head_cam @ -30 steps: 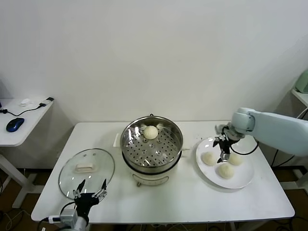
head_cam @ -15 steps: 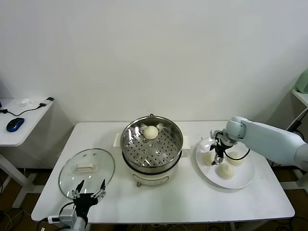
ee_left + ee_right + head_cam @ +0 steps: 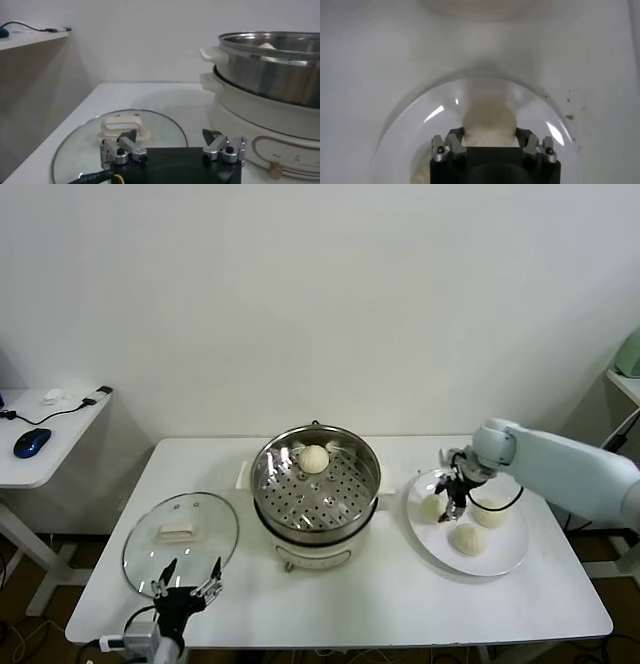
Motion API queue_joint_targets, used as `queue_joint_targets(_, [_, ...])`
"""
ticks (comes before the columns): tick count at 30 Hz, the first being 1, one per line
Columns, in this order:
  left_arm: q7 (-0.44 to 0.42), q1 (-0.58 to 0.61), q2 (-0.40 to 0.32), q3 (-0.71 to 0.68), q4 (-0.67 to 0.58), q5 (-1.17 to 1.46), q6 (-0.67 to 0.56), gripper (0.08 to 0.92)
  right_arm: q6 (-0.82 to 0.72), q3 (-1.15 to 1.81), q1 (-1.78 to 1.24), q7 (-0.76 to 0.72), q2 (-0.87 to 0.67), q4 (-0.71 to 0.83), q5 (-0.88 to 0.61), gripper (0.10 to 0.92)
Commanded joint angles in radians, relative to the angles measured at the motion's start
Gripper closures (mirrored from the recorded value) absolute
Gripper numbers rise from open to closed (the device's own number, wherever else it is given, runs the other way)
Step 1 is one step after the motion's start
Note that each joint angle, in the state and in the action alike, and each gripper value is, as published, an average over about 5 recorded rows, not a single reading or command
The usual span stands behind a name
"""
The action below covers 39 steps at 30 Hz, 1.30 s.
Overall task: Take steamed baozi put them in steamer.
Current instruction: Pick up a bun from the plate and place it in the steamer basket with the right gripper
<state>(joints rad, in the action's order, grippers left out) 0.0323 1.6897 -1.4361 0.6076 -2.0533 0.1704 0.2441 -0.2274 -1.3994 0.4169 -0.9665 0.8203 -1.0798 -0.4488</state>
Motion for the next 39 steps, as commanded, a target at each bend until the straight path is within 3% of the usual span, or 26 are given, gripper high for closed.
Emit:
queue_joint_targets(1, [0.0, 0.005, 0.002, -0.001, -0.016, 0.0, 0.002, 0.177, 0.04, -0.167, 0.334, -0.1, -0.008, -0.042, -0.165, 0.33])
queue_joint_targets(8, [0.0, 0.01, 0.011, -0.004, -0.036, 0.001, 0.009, 0.177, -0.019, -0.295, 0.658, -0.132, 0.139, -0.121, -0.472, 0.33])
queue_joint_targets(16, [0.001, 0.014, 0.017, -0.018, -0.046, 0.001, 0.006, 0.177, -0.137, -0.288, 0.632, 0.043, 0.407, -0.326, -0.636, 0.33])
queue_joint_targets(27, [0.004, 0.033, 0.019, -0.016, -0.053, 0.005, -0.008, 0.177, -0.277, -0.222, 0.33, 0.235, 0.581, -0.192, -0.575, 0.33])
queue_joint_targets(39, [0.002, 0.024, 0.015, -0.018, -0.049, 0.007, -0.002, 0.177, -0.302, -0.16, 0.153, 0.265, 0.672, 0.024, -0.475, 0.33])
